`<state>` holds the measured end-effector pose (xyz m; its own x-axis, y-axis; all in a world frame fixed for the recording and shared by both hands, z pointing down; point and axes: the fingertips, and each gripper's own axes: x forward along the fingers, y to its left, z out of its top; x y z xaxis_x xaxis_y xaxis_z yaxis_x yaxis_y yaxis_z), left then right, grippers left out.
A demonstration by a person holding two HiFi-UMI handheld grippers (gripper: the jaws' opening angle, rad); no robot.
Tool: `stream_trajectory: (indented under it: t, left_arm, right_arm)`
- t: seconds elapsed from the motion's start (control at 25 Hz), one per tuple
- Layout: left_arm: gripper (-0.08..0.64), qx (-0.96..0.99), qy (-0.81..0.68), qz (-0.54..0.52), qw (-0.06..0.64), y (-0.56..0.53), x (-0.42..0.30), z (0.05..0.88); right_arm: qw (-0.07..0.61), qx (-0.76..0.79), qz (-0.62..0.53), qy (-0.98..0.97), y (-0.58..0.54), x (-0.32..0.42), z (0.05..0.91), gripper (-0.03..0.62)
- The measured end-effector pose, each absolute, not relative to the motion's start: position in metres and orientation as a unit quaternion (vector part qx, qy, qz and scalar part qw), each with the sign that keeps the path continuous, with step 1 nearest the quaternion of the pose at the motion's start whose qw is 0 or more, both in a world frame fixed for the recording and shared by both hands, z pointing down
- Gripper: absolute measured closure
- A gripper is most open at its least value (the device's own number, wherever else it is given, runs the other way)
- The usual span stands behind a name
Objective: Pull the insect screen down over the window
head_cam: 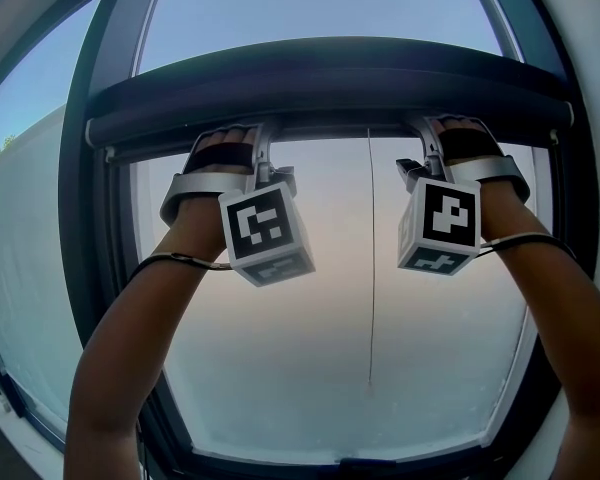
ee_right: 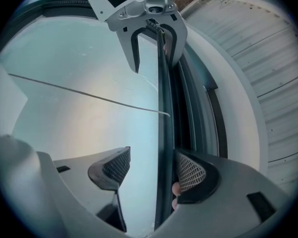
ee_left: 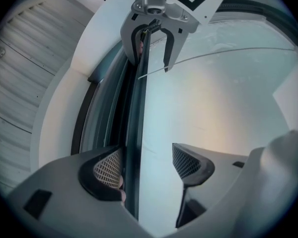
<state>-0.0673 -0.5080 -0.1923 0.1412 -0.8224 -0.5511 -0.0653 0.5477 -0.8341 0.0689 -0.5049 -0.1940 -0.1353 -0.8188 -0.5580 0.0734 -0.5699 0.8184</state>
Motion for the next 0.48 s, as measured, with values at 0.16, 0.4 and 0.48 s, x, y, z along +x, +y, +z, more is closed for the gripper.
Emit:
stream_trajectory:
  t: [0.16,0.4,0.48]
  left_arm:
    - [0.273,-0.365,0.586,-0.288,0.664,-0.5085,-0.0686,-0.1919]
    - [0.245,-0.364,0.593,-0.279,0.662,-0.5093,-0.0693,-0.1901]
    - [0.237,-0.359,0.593,-0.282,0.663,-0.5102,-0.0686,-0.1880]
  right_arm:
    - [0.320,0.571,-0.682,-0.327,-0.5075,0.0678,-0.1928,0.307]
    - [0.310,0.576,-0.685,-0.320,-0.5103,0.0680,-0.1909,0.270]
    - [0.318,0.573,-0.682,-0.324,-0.5106,0.0692,-0.1879,0.270]
